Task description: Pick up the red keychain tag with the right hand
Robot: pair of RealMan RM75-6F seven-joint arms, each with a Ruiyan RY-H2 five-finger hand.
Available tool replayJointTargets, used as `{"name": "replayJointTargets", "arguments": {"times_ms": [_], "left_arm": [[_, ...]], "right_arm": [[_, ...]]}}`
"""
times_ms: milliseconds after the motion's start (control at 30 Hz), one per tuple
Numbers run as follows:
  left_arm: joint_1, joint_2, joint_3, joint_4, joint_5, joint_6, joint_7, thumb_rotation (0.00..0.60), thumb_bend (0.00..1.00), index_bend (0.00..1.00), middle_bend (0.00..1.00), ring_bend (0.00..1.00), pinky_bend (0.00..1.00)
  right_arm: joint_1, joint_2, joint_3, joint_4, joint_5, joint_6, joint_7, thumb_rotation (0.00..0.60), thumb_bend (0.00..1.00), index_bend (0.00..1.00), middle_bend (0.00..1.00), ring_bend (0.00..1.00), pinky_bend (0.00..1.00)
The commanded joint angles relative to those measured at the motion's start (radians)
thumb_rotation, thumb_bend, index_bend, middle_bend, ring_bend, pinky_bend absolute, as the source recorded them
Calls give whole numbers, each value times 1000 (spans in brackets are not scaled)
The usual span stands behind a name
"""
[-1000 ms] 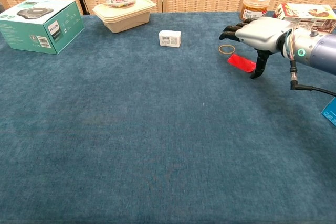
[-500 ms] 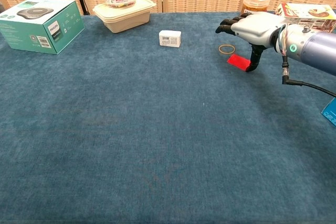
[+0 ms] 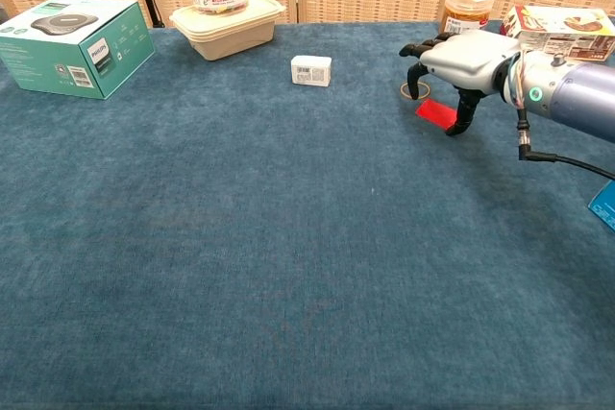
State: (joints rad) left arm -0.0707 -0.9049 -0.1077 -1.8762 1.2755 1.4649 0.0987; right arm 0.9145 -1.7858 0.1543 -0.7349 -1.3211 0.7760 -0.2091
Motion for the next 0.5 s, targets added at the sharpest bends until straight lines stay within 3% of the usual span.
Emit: {"name": "replayJointTargets", "arguments": {"times_ms": [33,500], "left_arm": [[-1,0,0,0,0,-1,0,600,0,0,0,0,0],[-1,1,2,-1,3,-2,-1,600,0,0,0,0,0]], "right_arm": [[1,-1,-2,7,-2,-8,10,600,11,382,0,0,0],[1,-5,-11,34,-24,-8,28,600,331,485,0,0,0]]}}
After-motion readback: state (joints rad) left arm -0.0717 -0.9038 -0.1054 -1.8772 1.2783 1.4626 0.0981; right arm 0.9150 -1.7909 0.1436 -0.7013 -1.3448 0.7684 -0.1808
